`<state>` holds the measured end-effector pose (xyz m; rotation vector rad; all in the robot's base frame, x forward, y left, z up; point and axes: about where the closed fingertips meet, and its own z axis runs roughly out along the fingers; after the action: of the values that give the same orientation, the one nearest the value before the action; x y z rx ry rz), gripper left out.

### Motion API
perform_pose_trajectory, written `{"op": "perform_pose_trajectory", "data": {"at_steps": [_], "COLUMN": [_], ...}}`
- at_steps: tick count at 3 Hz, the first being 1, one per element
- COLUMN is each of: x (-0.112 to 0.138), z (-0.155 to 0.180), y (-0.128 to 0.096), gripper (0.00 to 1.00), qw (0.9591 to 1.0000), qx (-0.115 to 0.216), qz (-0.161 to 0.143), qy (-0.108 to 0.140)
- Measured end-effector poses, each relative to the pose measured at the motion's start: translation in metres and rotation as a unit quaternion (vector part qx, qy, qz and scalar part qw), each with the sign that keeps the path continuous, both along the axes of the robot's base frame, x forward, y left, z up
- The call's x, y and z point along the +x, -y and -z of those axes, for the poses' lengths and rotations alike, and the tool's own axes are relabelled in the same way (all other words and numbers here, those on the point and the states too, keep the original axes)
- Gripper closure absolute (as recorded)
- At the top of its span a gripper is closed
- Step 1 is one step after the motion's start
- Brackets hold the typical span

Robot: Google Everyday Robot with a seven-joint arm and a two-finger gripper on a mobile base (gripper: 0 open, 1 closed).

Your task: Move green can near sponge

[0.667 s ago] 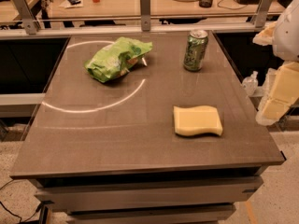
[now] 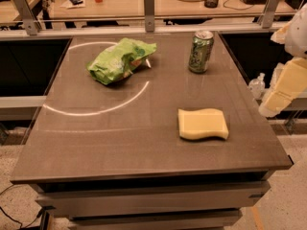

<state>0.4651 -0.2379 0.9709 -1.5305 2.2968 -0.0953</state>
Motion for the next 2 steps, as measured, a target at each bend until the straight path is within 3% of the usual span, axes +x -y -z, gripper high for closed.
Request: {"op": "perform_pose_trajectory", "data": {"at_steps": [1, 2], "x": [0.028, 0.059], "z": [0.014, 0.029], "y": [0.032, 0.067], "gripper": [0.00, 0.00], "qw": [0.9931, 0.9766], "qx": [0.024, 0.083], "qz": [0.109, 0.184], "qy": [0.036, 0.076]}}
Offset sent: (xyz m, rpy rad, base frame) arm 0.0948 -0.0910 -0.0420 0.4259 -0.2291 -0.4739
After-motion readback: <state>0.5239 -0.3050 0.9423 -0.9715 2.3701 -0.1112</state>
